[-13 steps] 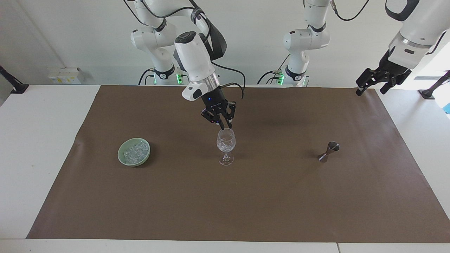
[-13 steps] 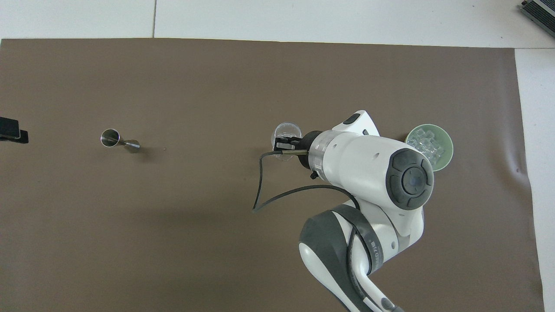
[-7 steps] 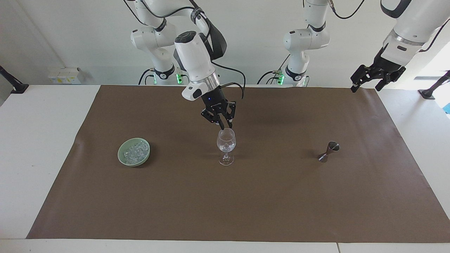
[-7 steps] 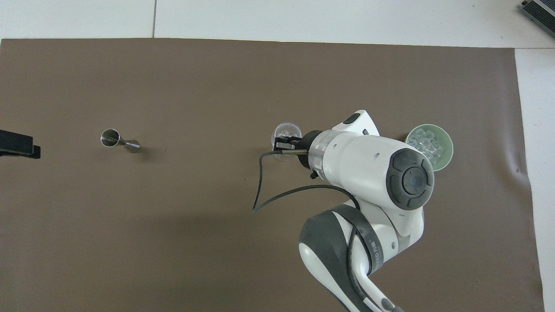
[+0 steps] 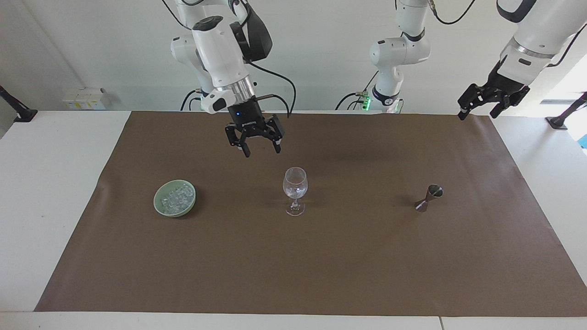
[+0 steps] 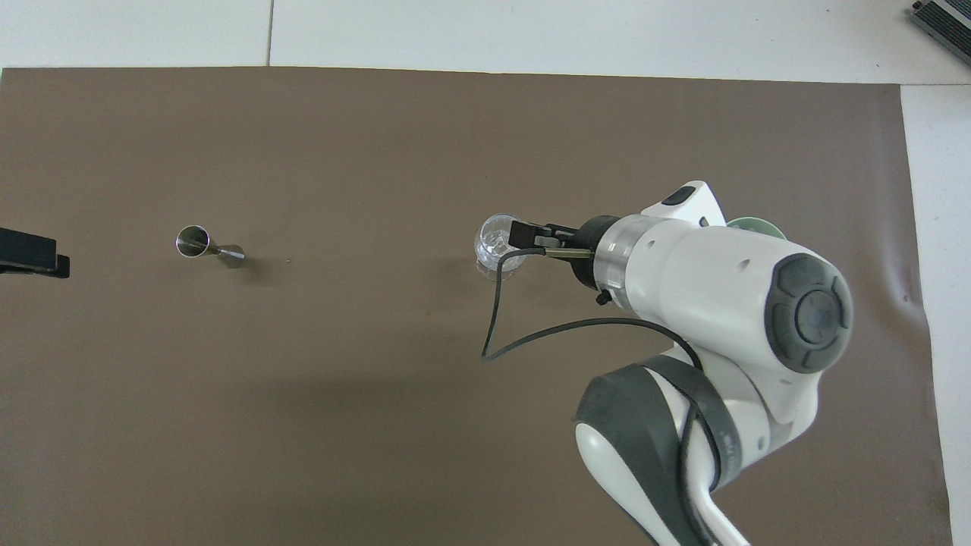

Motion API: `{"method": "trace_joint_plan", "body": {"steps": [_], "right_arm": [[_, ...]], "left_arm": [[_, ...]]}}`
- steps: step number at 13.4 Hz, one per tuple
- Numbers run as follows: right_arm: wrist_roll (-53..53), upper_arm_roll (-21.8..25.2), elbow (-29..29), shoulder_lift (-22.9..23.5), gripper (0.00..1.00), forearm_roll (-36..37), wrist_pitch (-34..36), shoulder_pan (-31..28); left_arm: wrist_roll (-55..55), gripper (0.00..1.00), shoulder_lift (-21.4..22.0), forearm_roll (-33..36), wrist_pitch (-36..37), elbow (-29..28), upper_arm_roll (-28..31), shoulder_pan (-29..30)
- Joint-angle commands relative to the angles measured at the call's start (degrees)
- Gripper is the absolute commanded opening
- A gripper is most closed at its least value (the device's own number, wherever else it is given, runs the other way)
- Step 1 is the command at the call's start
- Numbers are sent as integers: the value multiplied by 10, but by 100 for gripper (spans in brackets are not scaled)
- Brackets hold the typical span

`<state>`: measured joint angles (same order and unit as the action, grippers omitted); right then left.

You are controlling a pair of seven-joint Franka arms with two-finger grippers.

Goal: Pour wine and add ice with both arms
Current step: 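Carry the green cup back to its start spot with the right gripper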

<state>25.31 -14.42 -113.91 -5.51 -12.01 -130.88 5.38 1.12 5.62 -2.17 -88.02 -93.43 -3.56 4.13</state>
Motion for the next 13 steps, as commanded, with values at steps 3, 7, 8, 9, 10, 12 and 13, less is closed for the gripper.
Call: {"method": "trace_joint_plan", "body": {"steps": [3, 7, 8, 9, 10, 12, 13], "right_arm": [[-91, -3, 42, -28, 100, 92, 155, -70], [-152, -3, 167, 23, 100, 146, 269, -100], [-160, -3, 177, 26, 100, 151, 283, -106], [-170, -3, 182, 27, 100, 152, 296, -110], [-182, -3, 185, 29, 100, 152, 306, -111], [-217, -3, 184, 29, 100, 150, 309, -123], [-232, -3, 184, 29, 100, 150, 309, -130]], "left_arm": [[12, 100, 22, 7, 9, -7, 42, -65], [8, 100, 37, 8, 8, -18, 45, -61], [7, 100, 36, 8, 13, -13, 44, -60], [6, 100, 37, 8, 17, -12, 39, -54], [6, 100, 38, 8, 14, -14, 37, -49], [5, 100, 47, 8, 10, -36, 35, -49], [4, 100, 50, 9, 13, -40, 35, -49]]}}
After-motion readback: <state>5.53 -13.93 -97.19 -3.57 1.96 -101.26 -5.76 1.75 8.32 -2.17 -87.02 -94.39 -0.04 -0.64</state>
